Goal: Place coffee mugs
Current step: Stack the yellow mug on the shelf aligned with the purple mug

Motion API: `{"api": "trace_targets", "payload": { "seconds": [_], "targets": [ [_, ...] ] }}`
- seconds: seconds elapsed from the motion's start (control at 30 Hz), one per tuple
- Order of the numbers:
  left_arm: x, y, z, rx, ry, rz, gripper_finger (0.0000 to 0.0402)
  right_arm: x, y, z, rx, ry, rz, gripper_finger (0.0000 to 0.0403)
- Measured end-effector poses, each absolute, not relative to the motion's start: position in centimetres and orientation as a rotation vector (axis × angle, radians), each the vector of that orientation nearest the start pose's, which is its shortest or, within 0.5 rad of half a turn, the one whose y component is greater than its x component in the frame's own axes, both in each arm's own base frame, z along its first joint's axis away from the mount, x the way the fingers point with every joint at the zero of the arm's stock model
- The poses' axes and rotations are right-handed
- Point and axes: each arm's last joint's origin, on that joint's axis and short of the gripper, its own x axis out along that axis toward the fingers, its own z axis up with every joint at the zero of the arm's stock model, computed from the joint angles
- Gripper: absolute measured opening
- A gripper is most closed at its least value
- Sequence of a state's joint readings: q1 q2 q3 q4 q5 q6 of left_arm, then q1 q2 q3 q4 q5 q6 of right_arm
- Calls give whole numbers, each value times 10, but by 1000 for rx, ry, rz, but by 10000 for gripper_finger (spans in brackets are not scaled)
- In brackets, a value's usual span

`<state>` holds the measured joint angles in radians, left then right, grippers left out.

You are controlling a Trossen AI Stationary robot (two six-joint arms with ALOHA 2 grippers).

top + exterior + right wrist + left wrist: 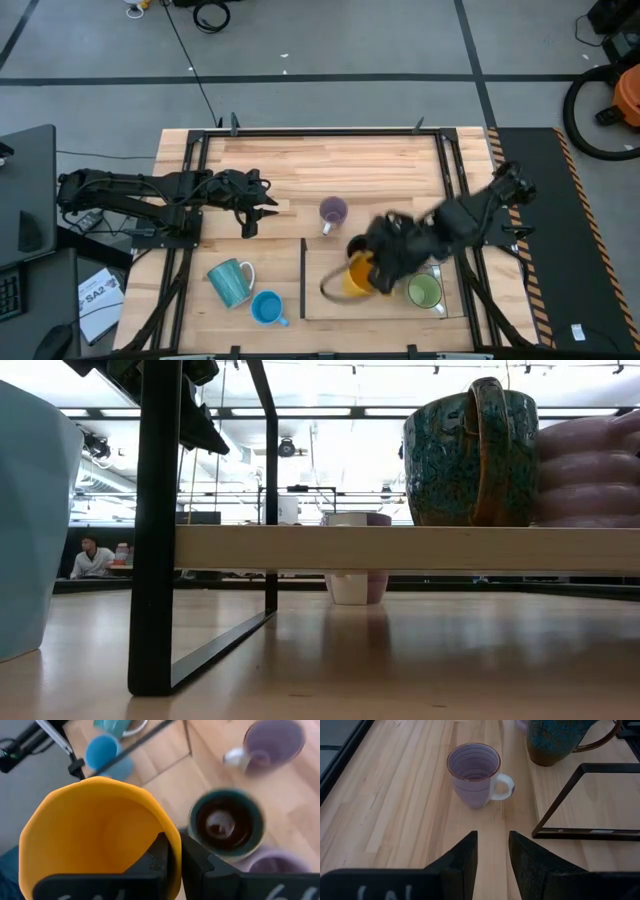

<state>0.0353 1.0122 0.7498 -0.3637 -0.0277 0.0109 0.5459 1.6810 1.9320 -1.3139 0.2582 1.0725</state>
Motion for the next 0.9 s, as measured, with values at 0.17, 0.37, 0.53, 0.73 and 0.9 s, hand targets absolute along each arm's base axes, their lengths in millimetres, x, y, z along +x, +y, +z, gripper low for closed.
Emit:
{"api": "trace_targets", "payload": {
  "seconds": [0.17, 0.37, 0.53, 0.73, 0.9],
  "targets": [
    [210, 8, 265, 8, 626, 58, 116, 270, 201, 377, 534, 1060, -308, 32],
    [210, 8, 265, -12, 626, 64, 116, 268, 237, 347, 462, 1150, -322, 32],
    [210, 8, 265, -24, 625, 68, 116, 268, 253, 327, 397, 1212, -333, 33],
    [210, 8, 265, -24, 625, 68, 116, 266, 253, 313, 374, 1275, -435, 33],
    [210, 8, 265, -25, 625, 68, 116, 261, 247, 306, 378, 1280, -561, 33]
  ]
}}
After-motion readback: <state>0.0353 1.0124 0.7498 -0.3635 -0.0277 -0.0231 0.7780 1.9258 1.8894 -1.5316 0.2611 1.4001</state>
